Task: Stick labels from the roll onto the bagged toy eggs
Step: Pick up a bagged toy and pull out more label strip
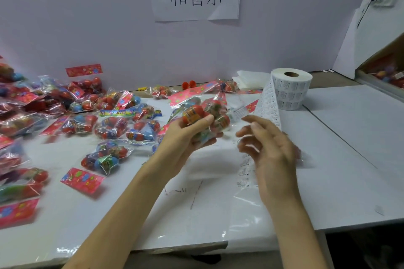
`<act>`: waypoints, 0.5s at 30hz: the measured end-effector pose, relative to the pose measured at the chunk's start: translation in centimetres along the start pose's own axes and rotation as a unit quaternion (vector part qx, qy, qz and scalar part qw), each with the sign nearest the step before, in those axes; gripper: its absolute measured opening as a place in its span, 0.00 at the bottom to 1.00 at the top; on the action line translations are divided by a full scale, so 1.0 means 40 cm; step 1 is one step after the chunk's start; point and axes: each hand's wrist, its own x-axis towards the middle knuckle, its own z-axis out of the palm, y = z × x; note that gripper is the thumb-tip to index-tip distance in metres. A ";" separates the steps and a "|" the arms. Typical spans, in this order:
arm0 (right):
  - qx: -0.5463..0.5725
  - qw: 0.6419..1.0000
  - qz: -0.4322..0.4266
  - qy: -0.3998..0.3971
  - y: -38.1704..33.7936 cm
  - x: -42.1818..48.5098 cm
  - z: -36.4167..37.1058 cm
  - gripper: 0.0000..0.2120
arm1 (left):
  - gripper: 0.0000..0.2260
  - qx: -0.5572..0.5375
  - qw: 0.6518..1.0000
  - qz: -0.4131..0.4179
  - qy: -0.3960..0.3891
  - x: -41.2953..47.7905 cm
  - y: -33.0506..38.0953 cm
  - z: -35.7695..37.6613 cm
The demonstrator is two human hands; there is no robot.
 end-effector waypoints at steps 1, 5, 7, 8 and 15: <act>0.006 1.000 0.015 -0.004 0.006 -0.004 0.008 0.08 | 0.24 -0.012 1.000 -0.001 -0.002 -0.001 0.002 0.002; 0.014 0.998 0.043 0.040 0.025 -0.019 0.044 0.02 | 0.22 -0.050 0.998 -0.012 -0.045 -0.006 0.003 0.003; 0.020 0.997 0.035 0.063 0.030 -0.025 0.054 0.06 | 0.21 -0.068 0.996 -0.016 -0.063 -0.009 0.004 0.005; 0.022 0.997 0.029 0.075 0.031 -0.025 0.057 0.06 | 0.21 -0.070 0.995 -0.017 -0.066 -0.011 0.004 0.008; 0.009 0.995 0.007 0.101 0.027 -0.029 0.060 0.06 | 0.24 -0.039 0.998 -0.014 -0.054 -0.010 -0.008 0.020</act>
